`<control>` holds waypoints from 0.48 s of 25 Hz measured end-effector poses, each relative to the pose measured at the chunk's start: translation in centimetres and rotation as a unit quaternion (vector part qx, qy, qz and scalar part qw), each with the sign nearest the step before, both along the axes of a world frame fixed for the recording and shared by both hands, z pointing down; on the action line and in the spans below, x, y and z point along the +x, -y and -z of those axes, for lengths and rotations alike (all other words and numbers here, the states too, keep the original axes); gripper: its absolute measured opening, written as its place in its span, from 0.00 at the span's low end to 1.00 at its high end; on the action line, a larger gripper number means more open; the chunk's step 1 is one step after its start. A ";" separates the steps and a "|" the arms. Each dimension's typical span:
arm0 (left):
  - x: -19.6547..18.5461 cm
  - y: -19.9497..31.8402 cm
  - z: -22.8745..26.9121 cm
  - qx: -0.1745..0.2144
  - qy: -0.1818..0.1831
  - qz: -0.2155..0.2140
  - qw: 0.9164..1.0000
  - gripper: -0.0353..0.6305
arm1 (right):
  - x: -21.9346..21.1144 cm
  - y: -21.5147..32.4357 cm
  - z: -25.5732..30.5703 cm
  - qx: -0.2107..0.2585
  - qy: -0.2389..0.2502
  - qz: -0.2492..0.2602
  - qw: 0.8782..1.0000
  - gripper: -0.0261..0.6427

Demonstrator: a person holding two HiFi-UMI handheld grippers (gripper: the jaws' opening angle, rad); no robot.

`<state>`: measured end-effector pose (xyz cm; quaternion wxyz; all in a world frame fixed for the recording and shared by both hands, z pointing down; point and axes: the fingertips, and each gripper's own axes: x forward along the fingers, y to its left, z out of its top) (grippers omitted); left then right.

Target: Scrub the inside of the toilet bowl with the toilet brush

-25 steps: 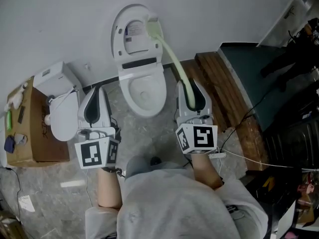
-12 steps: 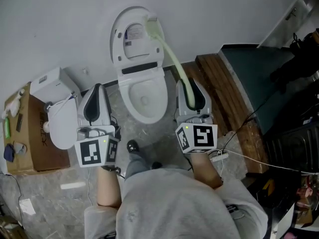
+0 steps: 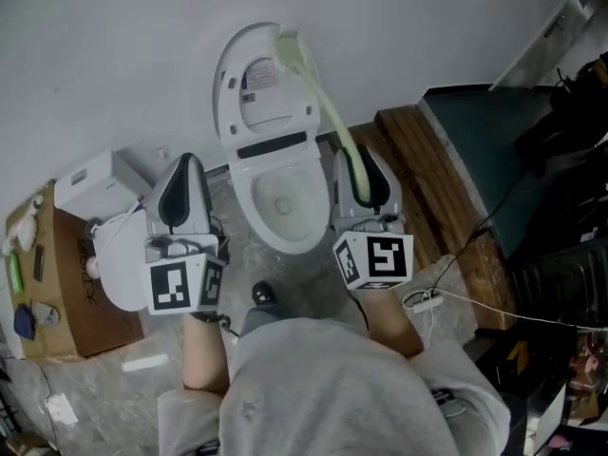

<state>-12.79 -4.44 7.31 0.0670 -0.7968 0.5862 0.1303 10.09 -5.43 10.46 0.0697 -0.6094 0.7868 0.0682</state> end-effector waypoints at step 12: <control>-2.4 9.7 -1.7 -0.020 0.003 -0.056 0.998 0.06 | -2.8 7.3 -2.9 -0.039 0.005 -0.046 0.998 0.20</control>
